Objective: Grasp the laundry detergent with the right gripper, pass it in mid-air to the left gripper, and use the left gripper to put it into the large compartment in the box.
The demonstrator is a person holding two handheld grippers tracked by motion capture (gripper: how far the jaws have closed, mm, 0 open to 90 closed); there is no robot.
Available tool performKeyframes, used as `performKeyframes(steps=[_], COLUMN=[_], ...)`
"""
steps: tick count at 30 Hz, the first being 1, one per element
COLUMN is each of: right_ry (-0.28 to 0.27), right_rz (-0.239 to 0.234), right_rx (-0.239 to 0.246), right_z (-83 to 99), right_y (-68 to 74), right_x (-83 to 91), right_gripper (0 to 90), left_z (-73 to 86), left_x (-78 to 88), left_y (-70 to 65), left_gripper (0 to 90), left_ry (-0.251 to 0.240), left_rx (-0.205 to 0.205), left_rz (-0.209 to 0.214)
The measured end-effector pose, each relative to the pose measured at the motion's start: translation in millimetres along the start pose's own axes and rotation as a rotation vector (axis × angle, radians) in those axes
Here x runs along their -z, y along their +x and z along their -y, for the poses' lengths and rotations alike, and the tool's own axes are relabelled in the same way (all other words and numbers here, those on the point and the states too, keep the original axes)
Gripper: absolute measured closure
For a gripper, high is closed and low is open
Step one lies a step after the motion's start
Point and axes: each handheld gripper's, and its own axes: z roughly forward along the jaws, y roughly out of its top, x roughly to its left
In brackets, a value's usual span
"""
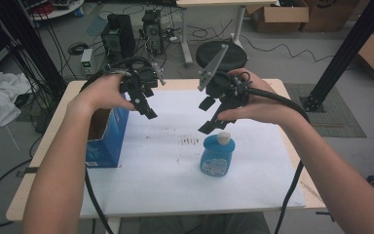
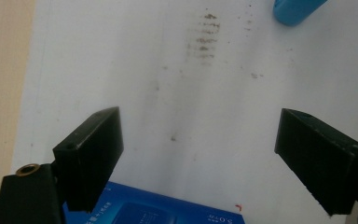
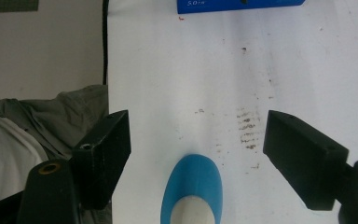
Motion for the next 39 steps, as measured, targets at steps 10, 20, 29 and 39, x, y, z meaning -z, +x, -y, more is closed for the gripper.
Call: performKeyframes(steps=[10,20,29,39], right_ry=[-0.056,-0.110,-0.164,-0.189], right_rz=[0.008,0.005,-0.004,-0.004], right_rx=[-0.010,-0.032,-0.041,-0.057], right_z=[19.5,47.0,74.5,99.6], right_y=[-1.0,-3.3,-2.7,-3.8], right_x=[9.4,11.1,8.4,-1.3], right_gripper=[21.8,20.9,20.0,19.8], left_z=[-3.0,-4.3,-6.4,-6.3], left_x=[-1.0,-2.2,-5.8,-6.2], left_y=[-2.0,-3.5,-4.5,-4.8], left_gripper=[15.8,15.7,15.7,15.7], left_ry=[0.012,0.021,0.026,0.031], left_rx=[-0.003,-0.004,-0.006,-0.003], left_rz=[0.001,0.001,0.003,-0.001])
